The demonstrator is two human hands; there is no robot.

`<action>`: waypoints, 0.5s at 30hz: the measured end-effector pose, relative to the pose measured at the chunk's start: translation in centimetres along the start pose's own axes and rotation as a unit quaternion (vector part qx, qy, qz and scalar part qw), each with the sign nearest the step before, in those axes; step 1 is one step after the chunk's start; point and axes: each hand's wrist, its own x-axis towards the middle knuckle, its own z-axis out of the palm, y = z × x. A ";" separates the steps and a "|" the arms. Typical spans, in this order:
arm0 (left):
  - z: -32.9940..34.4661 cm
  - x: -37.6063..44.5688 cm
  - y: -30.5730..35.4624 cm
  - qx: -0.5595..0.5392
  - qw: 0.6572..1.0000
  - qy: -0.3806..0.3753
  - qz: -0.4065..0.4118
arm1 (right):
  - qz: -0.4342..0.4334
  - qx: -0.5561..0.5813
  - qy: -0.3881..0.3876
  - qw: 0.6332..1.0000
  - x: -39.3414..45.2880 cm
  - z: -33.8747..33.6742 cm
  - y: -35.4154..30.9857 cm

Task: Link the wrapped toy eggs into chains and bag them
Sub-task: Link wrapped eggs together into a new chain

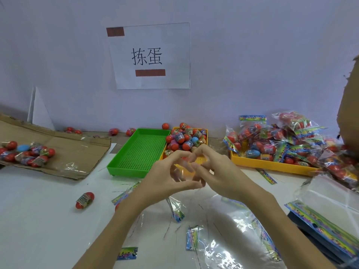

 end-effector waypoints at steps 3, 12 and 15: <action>-0.5 -0.1 0.2 -0.051 0.998 0.001 -0.030 | -0.060 -0.004 0.067 0.996 0.2 0.6 -0.3; -5.8 -0.2 -1.7 -0.085 0.901 0.418 -0.076 | -0.056 0.050 0.125 0.989 0.1 4.7 -1.7; -6.8 -0.2 -2.3 -0.145 0.865 0.474 -0.075 | -0.098 -0.013 -0.070 0.993 -0.6 7.8 -2.8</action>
